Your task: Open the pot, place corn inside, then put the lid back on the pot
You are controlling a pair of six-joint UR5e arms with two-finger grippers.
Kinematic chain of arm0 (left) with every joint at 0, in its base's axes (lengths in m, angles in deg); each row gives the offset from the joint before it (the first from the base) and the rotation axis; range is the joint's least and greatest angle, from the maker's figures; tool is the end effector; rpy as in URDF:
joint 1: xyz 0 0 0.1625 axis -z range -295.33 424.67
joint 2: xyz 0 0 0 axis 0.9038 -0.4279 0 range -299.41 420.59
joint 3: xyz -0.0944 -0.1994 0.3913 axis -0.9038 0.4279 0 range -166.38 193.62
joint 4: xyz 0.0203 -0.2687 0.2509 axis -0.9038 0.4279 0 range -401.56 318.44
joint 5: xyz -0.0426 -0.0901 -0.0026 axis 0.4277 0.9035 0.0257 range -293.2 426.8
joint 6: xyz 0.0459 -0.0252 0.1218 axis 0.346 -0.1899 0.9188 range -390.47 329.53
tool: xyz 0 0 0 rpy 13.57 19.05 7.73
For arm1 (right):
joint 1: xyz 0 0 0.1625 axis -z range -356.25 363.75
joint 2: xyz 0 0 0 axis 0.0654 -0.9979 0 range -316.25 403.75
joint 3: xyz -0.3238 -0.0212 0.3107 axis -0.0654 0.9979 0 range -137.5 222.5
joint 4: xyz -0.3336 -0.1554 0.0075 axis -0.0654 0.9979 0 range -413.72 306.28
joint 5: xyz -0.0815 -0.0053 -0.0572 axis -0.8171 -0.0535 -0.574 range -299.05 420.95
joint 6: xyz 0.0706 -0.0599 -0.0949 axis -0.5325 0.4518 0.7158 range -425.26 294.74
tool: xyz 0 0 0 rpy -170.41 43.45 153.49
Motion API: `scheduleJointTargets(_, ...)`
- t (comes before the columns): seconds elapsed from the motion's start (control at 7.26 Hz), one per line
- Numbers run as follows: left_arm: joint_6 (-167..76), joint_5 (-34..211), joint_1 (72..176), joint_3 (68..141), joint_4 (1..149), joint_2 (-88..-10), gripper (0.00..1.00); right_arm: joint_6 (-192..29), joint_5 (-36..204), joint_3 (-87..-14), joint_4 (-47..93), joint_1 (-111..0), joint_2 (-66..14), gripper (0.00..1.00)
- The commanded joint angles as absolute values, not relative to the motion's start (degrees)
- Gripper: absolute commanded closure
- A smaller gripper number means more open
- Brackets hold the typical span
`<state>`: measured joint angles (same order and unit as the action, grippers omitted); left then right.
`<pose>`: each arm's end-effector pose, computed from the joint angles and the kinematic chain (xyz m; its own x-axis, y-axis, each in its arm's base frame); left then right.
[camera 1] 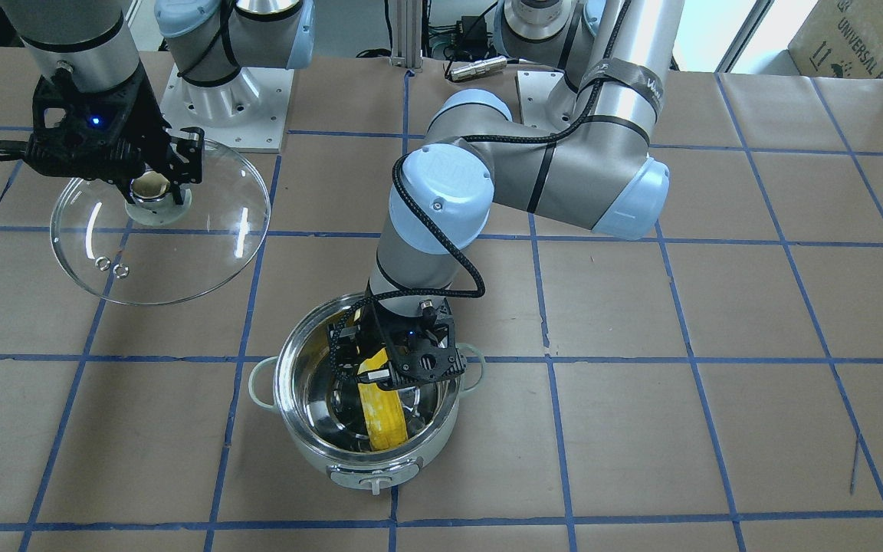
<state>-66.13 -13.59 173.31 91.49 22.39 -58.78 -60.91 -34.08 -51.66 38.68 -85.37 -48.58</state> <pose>-0.3605 -0.5819 0.3384 -0.9366 -0.2700 0.2233 -0.2831 0.9587 -0.0282 0.1150 -0.4275 0.4694 -0.9943 -0.0597 0.0882 -0.0602 0.9982 -0.0032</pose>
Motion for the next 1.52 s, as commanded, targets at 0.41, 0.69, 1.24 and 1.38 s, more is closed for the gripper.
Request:
scheduleJointTargets(0.41, -41.4, -14.3, 168.1, 92.2, 29.2, -55.4, 0.00, -61.0, -30.0, -51.7, 40.9, -85.4, -48.4, 0.75)
scheduleJointTargets(0.69, -27.4, -14.5, 159.3, 92.8, 35.5, -51.2, 0.00, -60.9, -27.7, -51.7, 41.0, -85.5, -47.8, 0.75)
scheduleJointTargets(1.24, -17.3, -14.3, 147.0, 91.1, 54.0, -42.1, 0.00, -65.8, -28.5, -48.2, 49.9, -93.4, -37.4, 0.75)
scheduleJointTargets(1.38, -17.3, -14.4, 147.1, 91.5, 55.3, -38.9, 0.00, -68.1, -28.6, -45.8, 50.4, -95.6, -34.7, 0.75)
